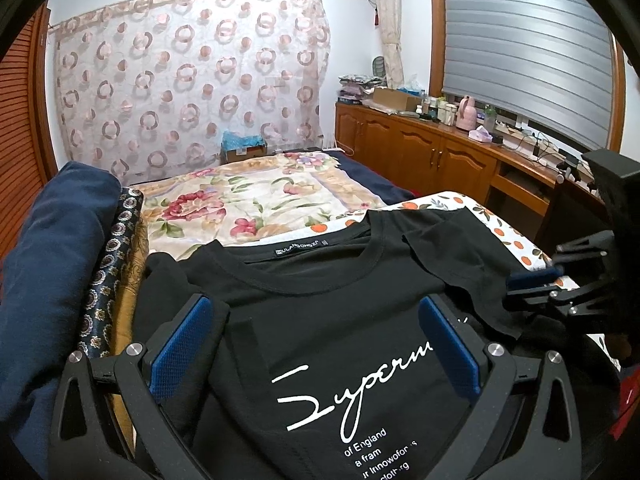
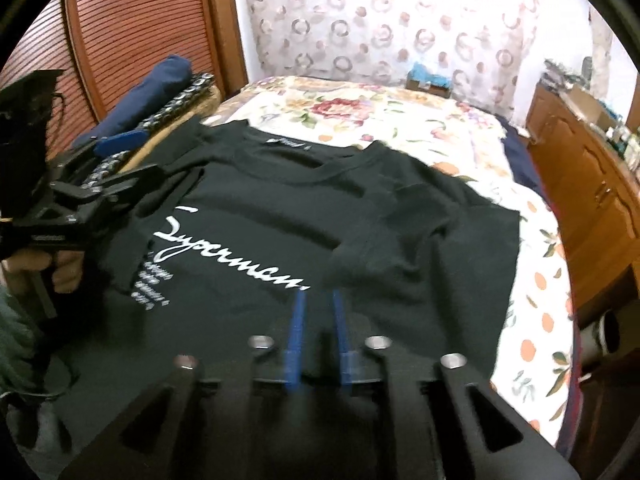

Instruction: Fold small clothes

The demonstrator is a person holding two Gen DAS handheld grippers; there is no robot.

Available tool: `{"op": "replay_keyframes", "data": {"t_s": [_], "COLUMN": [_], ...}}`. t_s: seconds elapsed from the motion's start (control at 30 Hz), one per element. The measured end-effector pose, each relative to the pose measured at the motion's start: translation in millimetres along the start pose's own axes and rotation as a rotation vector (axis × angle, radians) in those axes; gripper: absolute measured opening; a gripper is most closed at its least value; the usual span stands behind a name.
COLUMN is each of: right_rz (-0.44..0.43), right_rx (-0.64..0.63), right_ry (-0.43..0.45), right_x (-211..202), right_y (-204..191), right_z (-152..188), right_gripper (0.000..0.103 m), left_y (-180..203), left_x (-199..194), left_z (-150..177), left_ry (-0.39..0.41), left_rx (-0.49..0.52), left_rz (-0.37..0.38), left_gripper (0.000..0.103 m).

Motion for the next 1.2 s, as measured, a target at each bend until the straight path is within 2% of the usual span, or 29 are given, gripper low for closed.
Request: {"op": "replay_keyframes", "data": {"t_s": [0.07,0.27,0.4,0.53,0.77,0.9,0.97,1.1,1.2], "right_rz": [0.025,0.112,0.148,0.165,0.111,0.1,0.11,0.102,0.106], "right_rx": [-0.003,-0.04,-0.05,-0.037,0.018,0.034,0.033,0.042,0.038], "right_ry": [0.015,0.041,0.035,0.011,0.017,0.015,0.014,0.016,0.016], "right_x": [1.9,10.7,28.3,49.7,64.1,63.2,64.0,62.5,62.7], "right_y": [6.2,31.0,49.3,59.4,65.1,65.6,68.5,72.9,73.3], "right_z": [-3.7,-11.8,-11.2,-8.5,-7.6,-7.1,-7.2,-5.5,-5.6], "right_gripper": [0.049,0.059,0.06,0.06,0.06,0.062,0.063,0.064,0.064], "left_y": [-3.4,-35.2,-63.8,-83.9,-75.3,-63.0,-61.8,-64.7,-64.4], "left_x": [-0.5,-13.4,-19.2,-22.1,2.4,30.2,44.9,71.4,83.7], "left_z": [-0.5,-7.3,-8.7,-9.5,-13.7,-13.4,-12.3,-7.9,-2.4], "left_ry": [-0.002,0.0,-0.04,-0.086,-0.191,-0.269,-0.322,-0.418,-0.46], "left_rx": [-0.003,-0.03,-0.02,-0.008,0.021,0.06,0.064,0.067,0.099], "left_rz": [-0.004,-0.068,-0.153,-0.209,-0.161,-0.175,-0.212,-0.257,-0.305], "left_gripper": [0.103,0.102,0.093,0.076,0.045,0.043,0.038,0.038,0.038]}}
Point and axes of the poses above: each gripper's, at about its wrist camera, not at the fingertips, and x roughly the way its jaws point, y to its right, z to its underside, the point moved 3 cm from there along x, roughly the way its jaws point, and after that the axes turned 3 degrees about -x, right-handed, at the moved point
